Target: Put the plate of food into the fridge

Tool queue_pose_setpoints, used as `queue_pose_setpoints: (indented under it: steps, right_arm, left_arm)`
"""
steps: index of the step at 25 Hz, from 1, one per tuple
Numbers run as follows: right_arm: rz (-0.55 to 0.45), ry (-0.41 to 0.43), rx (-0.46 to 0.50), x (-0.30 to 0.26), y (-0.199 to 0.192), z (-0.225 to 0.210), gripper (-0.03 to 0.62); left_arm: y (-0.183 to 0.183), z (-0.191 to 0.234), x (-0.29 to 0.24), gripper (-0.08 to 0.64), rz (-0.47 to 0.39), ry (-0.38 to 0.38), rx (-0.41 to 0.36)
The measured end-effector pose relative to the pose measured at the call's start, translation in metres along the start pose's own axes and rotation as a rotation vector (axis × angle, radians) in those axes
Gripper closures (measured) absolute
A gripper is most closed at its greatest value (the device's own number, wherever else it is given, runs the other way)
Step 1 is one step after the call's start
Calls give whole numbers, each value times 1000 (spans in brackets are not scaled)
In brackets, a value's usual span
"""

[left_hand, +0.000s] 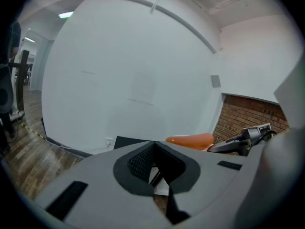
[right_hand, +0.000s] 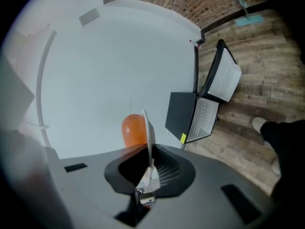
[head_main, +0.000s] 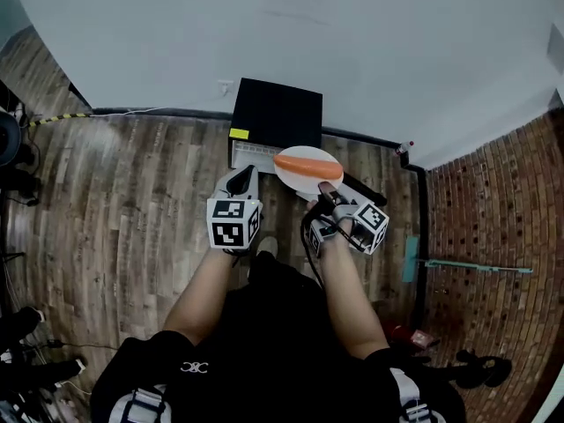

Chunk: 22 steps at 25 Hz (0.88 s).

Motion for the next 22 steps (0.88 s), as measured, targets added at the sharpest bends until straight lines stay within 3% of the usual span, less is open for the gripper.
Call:
queue_pose_setpoints:
  steps: [8, 12, 16, 22]
  right_arm:
    - [76, -37, -63, -65, 44, -43, 557]
    - [99, -106, -47, -104, 59, -79, 557]
    - [93, -150, -71, -137, 62, -123, 557]
    - [45, -140, -117, -187, 71, -200, 557]
  left_arm:
    - [-44, 11, -68, 563, 130, 71, 35]
    - [-67, 26, -102, 564, 159, 102, 44]
    - [-97, 36, -134, 563, 196, 65, 33]
    - [-156, 62, -182, 563, 219, 30, 0]
Point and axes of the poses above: the fingertips, and each gripper's own axes: x backward along the fingers, z to its left, y out of its top, the point moved 8 cm from there along x, backward along the fingers, and after that the axes turned 8 degrees about -x, right-handed, at the moved point
